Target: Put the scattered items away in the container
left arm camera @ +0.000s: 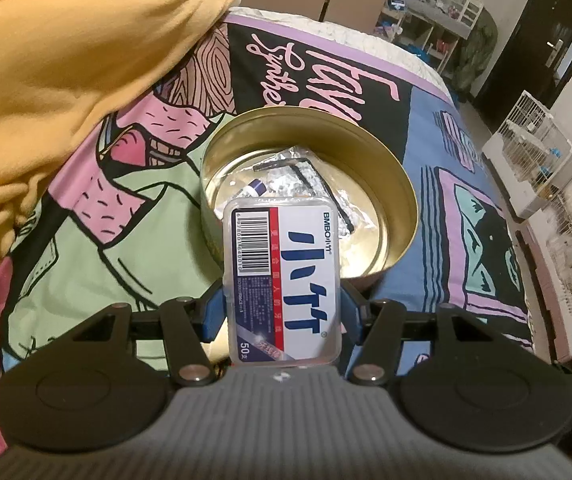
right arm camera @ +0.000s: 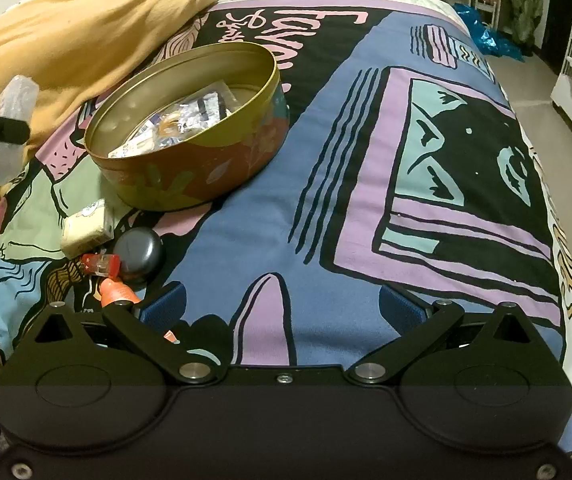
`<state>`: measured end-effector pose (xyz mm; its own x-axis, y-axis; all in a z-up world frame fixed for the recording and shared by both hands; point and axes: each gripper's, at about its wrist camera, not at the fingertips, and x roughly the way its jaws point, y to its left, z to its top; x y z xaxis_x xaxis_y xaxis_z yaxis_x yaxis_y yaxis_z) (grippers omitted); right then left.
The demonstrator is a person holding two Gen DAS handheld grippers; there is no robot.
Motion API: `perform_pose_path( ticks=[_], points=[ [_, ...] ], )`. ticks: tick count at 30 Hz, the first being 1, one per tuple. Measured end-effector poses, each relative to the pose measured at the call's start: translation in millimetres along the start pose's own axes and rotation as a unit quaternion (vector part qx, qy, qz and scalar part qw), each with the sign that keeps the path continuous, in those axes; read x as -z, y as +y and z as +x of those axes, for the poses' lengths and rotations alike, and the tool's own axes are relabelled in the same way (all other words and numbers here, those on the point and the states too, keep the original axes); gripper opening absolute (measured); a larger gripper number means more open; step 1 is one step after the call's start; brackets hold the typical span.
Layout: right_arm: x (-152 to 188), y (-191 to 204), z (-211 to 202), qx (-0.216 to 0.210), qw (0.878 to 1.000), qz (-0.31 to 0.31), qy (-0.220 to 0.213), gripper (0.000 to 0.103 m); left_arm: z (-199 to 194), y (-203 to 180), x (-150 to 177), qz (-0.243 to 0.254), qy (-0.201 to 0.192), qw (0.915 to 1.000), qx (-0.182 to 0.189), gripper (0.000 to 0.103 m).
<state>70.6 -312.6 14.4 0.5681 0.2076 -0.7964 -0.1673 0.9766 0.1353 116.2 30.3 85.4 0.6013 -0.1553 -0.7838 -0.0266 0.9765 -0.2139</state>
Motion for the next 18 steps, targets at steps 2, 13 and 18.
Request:
perform_pose_path(
  ticks=[2, 13, 18],
  points=[
    [-0.2, -0.8, 0.9, 0.000, 1.000, 0.002, 0.001, 0.103, 3.2, -3.0, -5.4, 0.005, -0.001, 1.0000, 0.000, 0.060],
    [-0.7, -2.9, 2.6, -0.002, 1.000, 0.008, 0.001, 0.103, 23.0, -22.5, -32.1, 0.032, -0.002, 0.9995, -0.007, 0.060],
    [-1.7, -3.7, 4.6, -0.002, 1.000, 0.013, 0.001, 0.103, 33.1, -32.0, -44.6, 0.042, 0.001, 0.9990, -0.013, 0.060]
  ],
)
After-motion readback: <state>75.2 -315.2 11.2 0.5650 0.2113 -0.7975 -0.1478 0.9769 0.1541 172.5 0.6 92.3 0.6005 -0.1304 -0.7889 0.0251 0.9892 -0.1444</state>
